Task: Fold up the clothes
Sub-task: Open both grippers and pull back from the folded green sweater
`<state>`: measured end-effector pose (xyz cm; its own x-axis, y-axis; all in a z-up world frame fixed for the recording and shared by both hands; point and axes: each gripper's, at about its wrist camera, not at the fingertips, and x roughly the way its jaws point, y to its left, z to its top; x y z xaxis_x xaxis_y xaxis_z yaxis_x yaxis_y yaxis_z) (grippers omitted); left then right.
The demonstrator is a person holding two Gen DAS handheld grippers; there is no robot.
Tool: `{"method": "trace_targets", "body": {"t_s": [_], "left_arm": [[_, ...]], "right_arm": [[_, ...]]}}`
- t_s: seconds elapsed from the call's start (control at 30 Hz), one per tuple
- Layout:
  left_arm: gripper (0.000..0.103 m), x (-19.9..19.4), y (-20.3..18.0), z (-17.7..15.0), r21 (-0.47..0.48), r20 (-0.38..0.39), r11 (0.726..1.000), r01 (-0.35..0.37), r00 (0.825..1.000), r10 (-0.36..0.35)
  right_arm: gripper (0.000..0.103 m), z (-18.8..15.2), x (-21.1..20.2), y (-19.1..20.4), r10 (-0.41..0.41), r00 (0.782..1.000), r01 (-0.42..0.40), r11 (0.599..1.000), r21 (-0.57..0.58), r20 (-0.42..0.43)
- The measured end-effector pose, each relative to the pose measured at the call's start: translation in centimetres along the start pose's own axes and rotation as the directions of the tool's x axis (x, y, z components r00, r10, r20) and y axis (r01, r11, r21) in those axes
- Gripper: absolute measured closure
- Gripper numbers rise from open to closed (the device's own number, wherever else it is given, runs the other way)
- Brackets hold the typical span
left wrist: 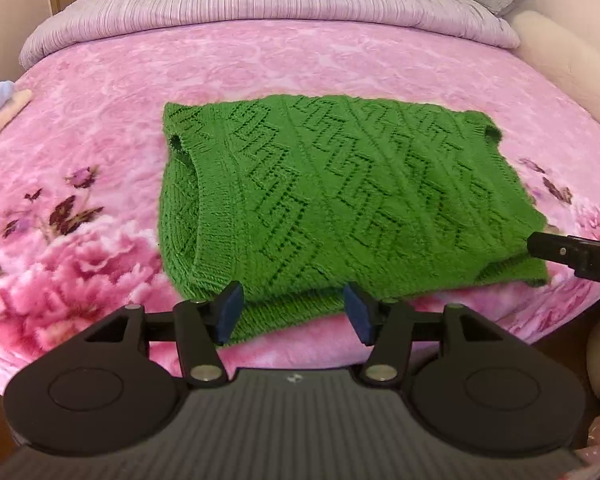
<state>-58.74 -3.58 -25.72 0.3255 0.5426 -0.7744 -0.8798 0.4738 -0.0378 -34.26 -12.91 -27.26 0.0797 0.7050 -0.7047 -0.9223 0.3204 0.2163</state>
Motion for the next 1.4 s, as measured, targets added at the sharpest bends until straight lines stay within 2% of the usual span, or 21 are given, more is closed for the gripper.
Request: {"method": "trace_targets", "body": {"t_s": [0.1, 0.3, 0.8, 1.03, 1.17, 1.4], "left_arm": [[0.047, -1.4, -0.6, -0.3, 0.012, 0.014, 1.0, 0.001, 1.0, -0.001], [0.044, -3.9, -1.3, -0.9, 0.029, 0.051, 0.999, -0.019, 0.999, 0.018], [0.041, -6.5, -1.1, -2.2, 0.019, 0.073, 0.997, -0.071, 0.995, 0.069], [0.039, -6.0, -0.7, -1.8, -0.003, 0.1, 0.999, -0.035, 0.994, 0.035], [0.039, -4.9, -0.5, -1.5, 0.017, 0.08, 1.0, -0.016, 0.997, 0.014], [0.038, -2.8, 0.9, -1.3, -0.032, 0.056, 0.998, 0.059, 0.997, -0.057]], "right_arm": [[0.029, -0.4, -1.2, 0.3, -0.008, 1.0, 0.008, 1.0, 0.008, -0.005], [0.026, -1.2, -2.9, 0.4, -0.008, 1.0, 0.008, 1.0, 0.019, 0.002], [0.024, -2.2, -4.1, 0.0, 0.008, 1.0, -0.008, 0.999, 0.043, -0.005], [0.023, -2.1, -3.8, 0.3, -0.001, 1.0, 0.001, 1.0, 0.027, -0.019], [0.023, -1.9, -3.5, 0.1, -0.02, 0.999, 0.021, 0.999, 0.034, -0.026], [0.021, -1.4, -2.1, 0.3, -0.04, 0.997, 0.041, 0.999, 0.019, -0.06]]}}
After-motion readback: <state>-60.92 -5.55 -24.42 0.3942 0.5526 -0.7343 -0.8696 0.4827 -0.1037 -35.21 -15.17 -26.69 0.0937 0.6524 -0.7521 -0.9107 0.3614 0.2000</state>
